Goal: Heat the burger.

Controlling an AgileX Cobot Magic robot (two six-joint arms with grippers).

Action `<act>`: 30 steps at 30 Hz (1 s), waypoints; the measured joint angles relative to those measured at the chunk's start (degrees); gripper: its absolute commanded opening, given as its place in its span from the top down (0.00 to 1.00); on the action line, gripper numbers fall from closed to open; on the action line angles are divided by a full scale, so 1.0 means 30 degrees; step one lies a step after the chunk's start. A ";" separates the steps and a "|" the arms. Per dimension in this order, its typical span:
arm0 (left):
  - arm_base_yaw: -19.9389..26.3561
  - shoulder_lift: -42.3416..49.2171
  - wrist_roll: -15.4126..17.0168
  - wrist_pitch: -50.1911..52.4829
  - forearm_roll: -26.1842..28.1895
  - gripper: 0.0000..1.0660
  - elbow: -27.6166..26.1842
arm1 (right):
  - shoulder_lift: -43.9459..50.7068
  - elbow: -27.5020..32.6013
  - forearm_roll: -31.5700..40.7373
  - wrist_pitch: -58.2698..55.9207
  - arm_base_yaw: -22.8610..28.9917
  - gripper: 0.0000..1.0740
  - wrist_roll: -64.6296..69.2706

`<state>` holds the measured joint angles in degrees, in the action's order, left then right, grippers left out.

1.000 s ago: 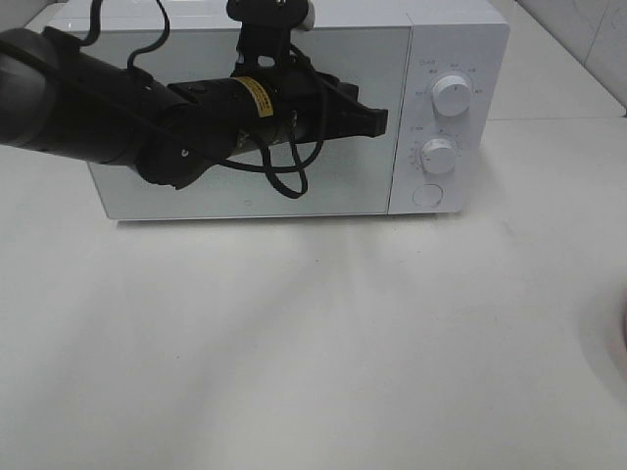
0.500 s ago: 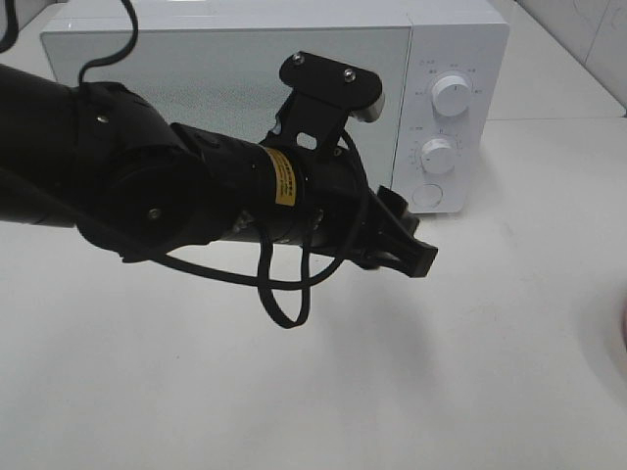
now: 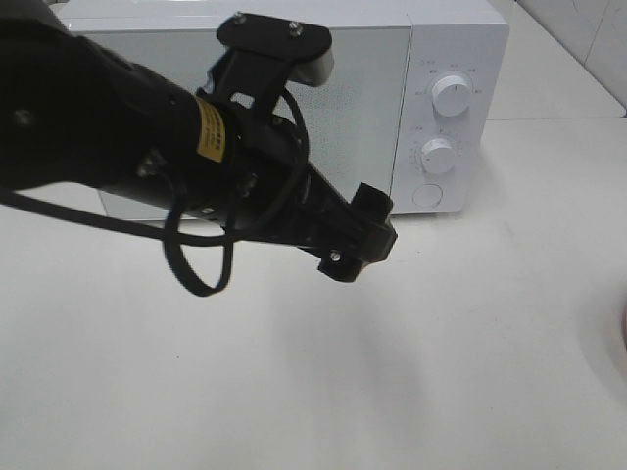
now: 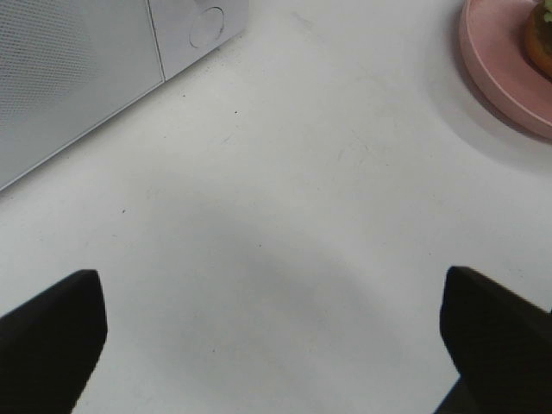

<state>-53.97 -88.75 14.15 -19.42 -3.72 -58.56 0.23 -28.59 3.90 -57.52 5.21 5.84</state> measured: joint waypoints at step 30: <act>1.2796 0.7277 -0.2865 -1.6272 0.0573 0.08 0.0000 | 0.0000 0.0000 0.0000 0.0000 0.0000 0.30 0.0000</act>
<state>-15.58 -66.92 5.56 -68.24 -2.01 -58.56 0.23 -28.59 3.90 -57.52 5.21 5.84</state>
